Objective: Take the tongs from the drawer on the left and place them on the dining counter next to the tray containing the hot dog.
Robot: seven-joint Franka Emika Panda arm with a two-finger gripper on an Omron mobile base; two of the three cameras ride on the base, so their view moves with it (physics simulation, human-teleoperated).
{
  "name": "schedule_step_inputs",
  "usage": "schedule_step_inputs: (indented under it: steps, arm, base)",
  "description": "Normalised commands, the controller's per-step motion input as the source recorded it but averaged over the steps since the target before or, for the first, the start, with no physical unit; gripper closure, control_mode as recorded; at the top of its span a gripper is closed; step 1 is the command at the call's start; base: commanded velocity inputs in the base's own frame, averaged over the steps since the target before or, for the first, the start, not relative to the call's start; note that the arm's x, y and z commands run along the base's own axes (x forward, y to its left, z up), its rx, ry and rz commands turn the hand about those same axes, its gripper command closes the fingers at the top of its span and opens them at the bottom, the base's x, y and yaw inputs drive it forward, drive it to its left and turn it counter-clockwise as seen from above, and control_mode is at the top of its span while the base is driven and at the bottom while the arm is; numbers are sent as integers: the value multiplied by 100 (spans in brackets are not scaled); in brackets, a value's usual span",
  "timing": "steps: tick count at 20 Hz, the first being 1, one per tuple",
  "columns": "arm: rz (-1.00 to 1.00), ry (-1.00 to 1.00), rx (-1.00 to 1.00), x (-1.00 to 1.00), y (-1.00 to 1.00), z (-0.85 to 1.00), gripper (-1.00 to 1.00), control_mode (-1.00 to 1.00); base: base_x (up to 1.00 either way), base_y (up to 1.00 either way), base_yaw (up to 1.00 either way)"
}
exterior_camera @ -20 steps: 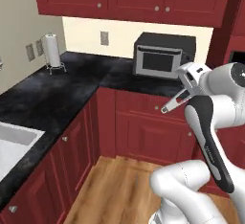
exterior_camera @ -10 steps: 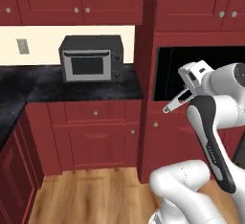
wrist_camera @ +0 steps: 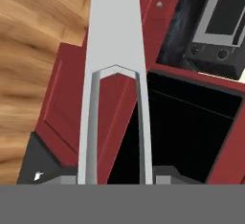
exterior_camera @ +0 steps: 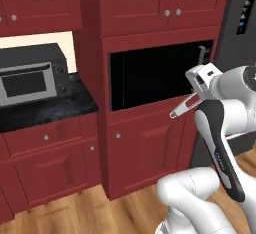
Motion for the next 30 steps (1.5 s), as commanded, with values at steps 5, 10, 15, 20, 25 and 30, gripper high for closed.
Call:
schedule_step_inputs:
  steps: [5,10,15,20,25,30]
  arm:
    - [0,0,0,0,0,0,100,100]
    - [0,0,0,0,0,0,100,100]
    - [0,0,0,0,0,0,100,100]
    - [0,0,0,0,0,0,100,100]
    - [0,0,0,0,0,0,100,100]
    - [0,0,0,0,0,0,100,100]
  base:
    - [0,-38,-58]
    - [0,-30,-59]
    - [0,-10,-57]
    - [0,0,-54]
    - [14,0,-49]
    - [8,0,-51]
